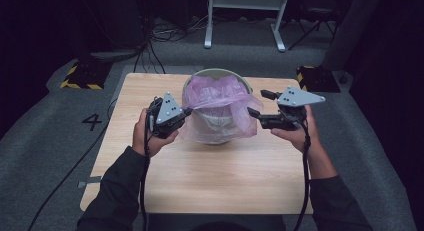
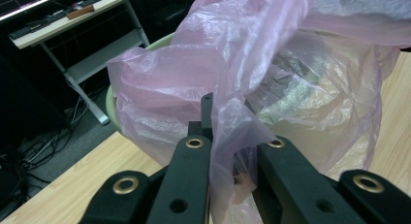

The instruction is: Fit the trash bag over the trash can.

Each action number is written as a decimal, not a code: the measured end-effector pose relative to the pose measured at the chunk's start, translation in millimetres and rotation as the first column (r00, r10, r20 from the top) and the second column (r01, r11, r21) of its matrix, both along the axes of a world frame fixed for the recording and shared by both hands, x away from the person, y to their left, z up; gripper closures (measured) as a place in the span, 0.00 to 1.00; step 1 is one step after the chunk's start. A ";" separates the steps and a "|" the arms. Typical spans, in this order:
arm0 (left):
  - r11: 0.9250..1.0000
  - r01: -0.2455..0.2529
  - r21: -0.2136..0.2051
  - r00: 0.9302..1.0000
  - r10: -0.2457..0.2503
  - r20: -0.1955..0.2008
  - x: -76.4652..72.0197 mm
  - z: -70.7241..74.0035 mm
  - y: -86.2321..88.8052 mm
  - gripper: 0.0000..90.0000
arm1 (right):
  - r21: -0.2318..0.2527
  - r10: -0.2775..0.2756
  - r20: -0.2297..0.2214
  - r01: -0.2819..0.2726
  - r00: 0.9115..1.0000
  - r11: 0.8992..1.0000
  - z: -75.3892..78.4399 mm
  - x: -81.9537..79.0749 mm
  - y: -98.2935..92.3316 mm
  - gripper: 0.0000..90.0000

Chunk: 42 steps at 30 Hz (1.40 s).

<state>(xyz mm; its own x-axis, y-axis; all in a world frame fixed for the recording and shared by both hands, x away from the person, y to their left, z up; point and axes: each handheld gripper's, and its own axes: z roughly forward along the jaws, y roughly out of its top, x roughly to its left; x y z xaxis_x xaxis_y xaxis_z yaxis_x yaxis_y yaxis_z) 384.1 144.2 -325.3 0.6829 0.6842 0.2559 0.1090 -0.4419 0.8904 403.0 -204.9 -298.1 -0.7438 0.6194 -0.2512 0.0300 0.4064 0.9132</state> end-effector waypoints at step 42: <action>0.977 -0.103 -0.188 0.991 0.084 -0.103 16.5 -44.2 47.9 0.40 | 0.064 -0.210 -0.132 0.220 0.969 0.973 -75.6 9.7 -26.0 0.97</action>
<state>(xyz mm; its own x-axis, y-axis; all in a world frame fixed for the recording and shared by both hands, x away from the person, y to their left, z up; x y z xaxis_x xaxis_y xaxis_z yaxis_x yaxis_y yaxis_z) 400.6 192.0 -369.5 0.6284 0.7762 0.0509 0.2291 -0.2472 0.9415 412.7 -230.9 -373.7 -0.6132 0.7821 -0.1108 0.2235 0.3063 0.9253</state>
